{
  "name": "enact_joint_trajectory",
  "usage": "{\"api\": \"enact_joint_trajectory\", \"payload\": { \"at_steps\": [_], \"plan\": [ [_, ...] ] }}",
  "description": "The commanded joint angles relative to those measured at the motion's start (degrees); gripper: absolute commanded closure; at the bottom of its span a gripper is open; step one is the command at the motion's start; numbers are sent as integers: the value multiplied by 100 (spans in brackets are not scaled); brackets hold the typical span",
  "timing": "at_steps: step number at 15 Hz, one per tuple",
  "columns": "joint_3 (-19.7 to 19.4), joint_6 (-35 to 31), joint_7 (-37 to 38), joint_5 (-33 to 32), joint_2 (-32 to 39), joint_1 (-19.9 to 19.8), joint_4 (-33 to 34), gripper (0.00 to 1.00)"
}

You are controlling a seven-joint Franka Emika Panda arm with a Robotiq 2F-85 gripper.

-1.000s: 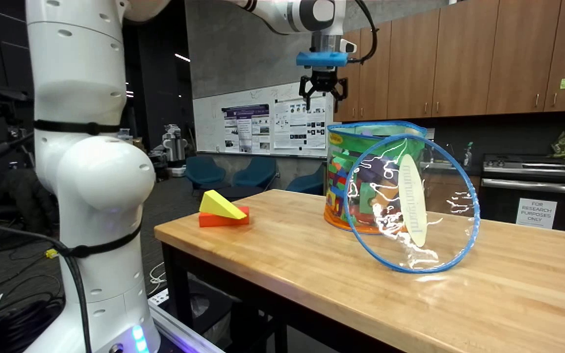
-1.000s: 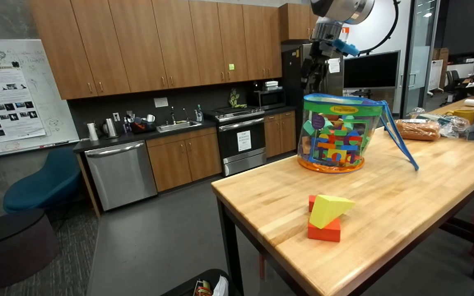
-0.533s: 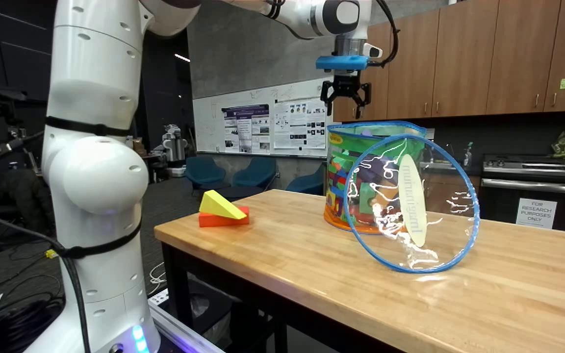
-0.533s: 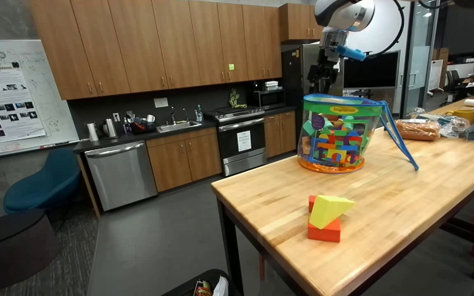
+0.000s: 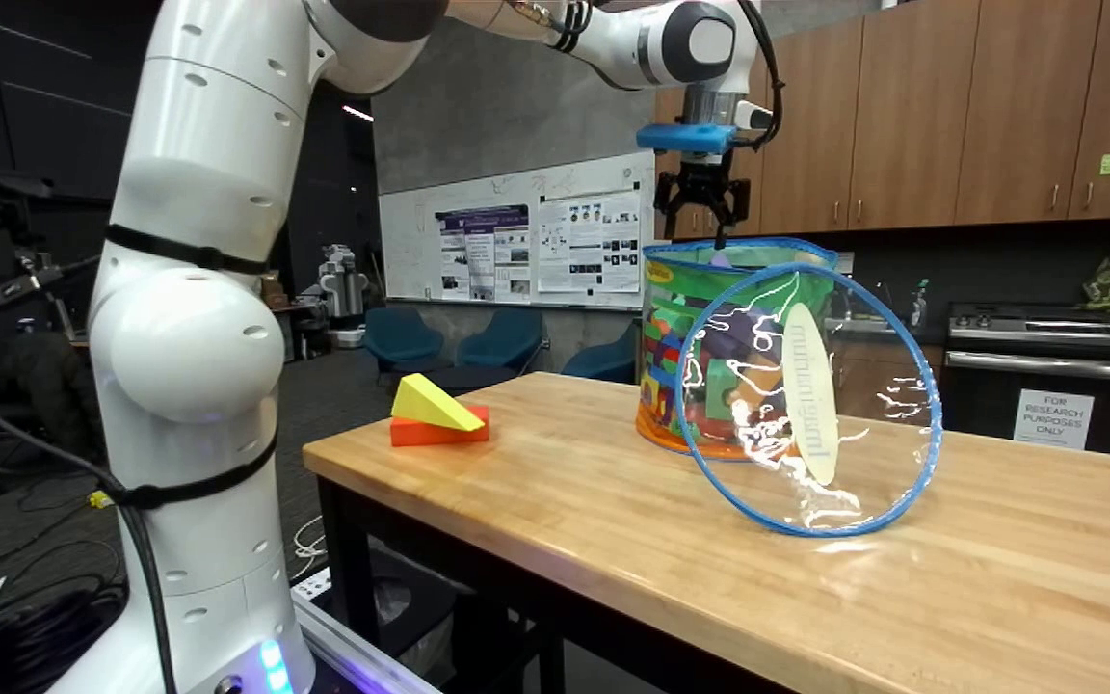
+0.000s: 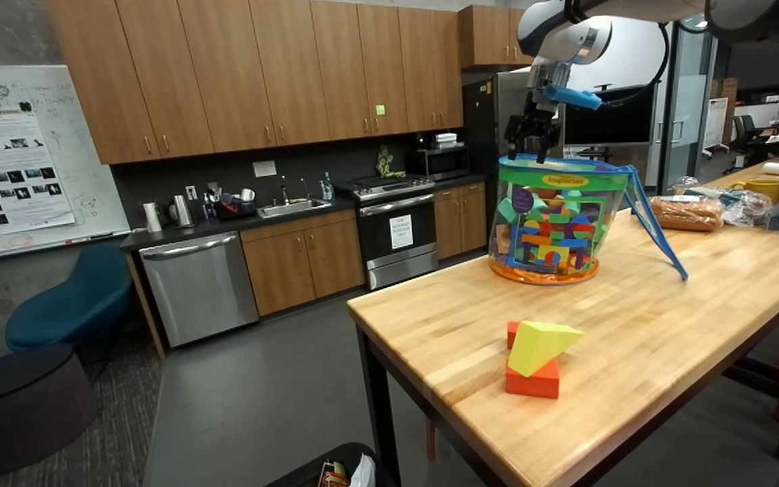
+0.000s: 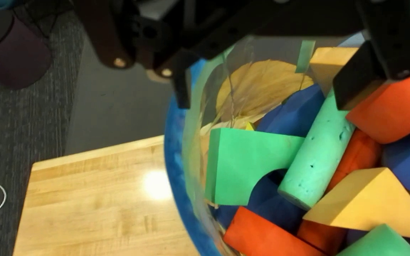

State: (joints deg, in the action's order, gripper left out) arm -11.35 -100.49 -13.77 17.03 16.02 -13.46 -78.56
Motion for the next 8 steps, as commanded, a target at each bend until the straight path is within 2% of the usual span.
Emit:
{"api": "enact_joint_trajectory", "payload": {
  "at_steps": [1, 8],
  "plan": [
    [72, -66, 732, -16, 238, -95, 309, 0],
    [-173, -613, 1931, -311, 288, 43, 142, 0]
  ]
}}
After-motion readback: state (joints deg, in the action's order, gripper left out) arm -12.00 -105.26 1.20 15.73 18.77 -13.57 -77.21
